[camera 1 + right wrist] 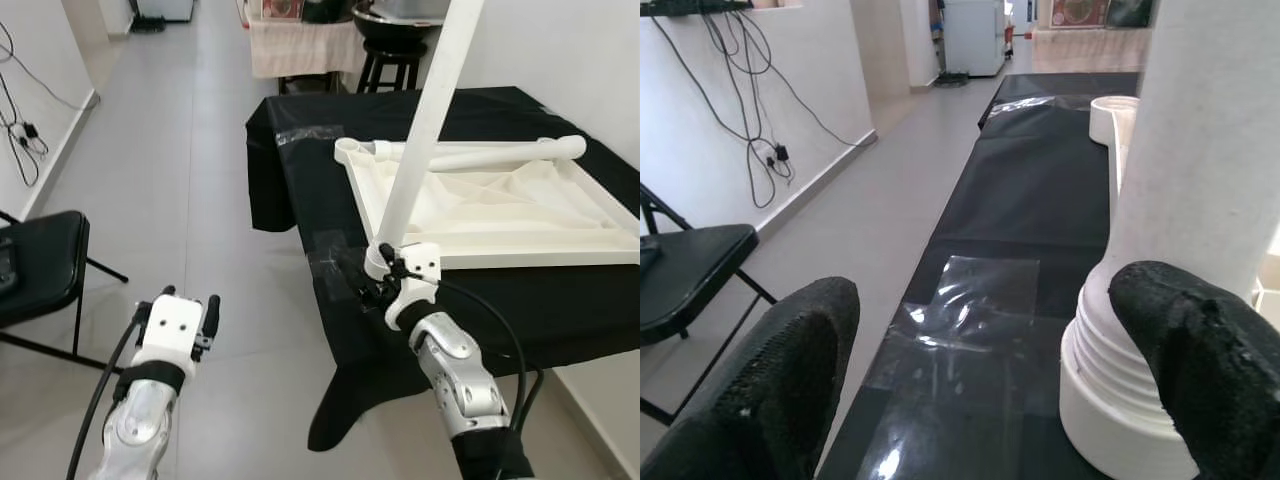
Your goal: Building children table
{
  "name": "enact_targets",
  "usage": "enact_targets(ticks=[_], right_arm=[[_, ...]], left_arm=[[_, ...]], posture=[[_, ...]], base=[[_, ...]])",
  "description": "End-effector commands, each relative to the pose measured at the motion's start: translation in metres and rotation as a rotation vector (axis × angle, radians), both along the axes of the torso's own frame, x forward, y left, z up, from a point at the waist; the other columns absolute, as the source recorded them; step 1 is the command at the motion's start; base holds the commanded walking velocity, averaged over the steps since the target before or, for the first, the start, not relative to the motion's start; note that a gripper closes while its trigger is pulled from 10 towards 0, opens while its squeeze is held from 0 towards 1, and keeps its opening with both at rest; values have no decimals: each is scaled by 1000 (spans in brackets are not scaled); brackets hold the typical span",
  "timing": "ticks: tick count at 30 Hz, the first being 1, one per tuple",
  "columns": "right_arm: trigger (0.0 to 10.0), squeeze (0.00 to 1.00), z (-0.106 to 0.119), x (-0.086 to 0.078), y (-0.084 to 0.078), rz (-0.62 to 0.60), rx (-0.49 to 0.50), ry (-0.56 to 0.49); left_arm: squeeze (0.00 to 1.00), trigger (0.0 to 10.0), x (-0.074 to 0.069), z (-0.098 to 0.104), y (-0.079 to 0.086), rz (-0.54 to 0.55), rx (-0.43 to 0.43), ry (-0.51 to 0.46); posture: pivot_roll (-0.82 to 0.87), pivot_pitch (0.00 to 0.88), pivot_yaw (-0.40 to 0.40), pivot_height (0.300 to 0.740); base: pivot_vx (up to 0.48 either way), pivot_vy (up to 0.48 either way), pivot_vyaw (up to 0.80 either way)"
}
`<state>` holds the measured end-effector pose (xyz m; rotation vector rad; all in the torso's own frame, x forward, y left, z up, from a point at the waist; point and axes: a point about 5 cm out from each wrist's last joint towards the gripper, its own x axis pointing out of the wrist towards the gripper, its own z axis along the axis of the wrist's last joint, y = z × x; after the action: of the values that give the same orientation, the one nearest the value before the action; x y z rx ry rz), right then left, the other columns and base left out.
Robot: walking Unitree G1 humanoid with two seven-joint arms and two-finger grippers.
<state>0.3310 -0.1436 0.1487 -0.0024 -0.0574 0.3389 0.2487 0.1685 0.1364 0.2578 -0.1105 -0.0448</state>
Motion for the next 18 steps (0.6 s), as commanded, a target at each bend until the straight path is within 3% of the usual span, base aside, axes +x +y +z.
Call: enact_targets(ticks=[1,4,6,8,10,15,16,17,18], right_arm=[[10000,1000,-1,2,-8,-38,-13,-2],[10000,1000,3,4,-14,-41,-5,-9],[10000,1000,11,5,-26,36,26,-8],[10000,1000,11,5,-26,36,26,-8],[10000,1000,16,-2,-30,192,-11,-4],[10000,973,18,-6,-32,294,-77,6],[10000,490,20,-5,-34,314,-101,8],[10000,490,20,-5,-34,314,-101,8],[10000,0,23,-4,-36,328,-112,6]], left_arm=[[0,10000,-1,2,0,-15,10,-4],[0,10000,-1,2,-1,-28,5,-5],[0,10000,-2,2,-2,-53,-8,-6],[0,10000,-2,2,-2,-53,-8,-6],[0,10000,-3,2,-4,-74,-18,-3],[0,10000,-4,2,-6,-107,-48,6],[0,10000,-5,1,-6,-117,-57,14],[0,10000,-5,1,-6,-117,-57,14],[0,10000,-6,1,-7,-121,-65,17]], posture=[[141,158,-40,740],[141,161,-42,740],[137,166,-45,740],[137,166,-45,740],[133,171,-44,740],[135,175,-50,740],[134,178,-48,740],[134,178,-48,740],[135,180,-50,740]], base=[[0,0,0],[0,0,0],[0,0,0],[0,0,0],[0,0,0],[0,0,0],[0,-420,0],[0,-420,0],[0,-424,0]])
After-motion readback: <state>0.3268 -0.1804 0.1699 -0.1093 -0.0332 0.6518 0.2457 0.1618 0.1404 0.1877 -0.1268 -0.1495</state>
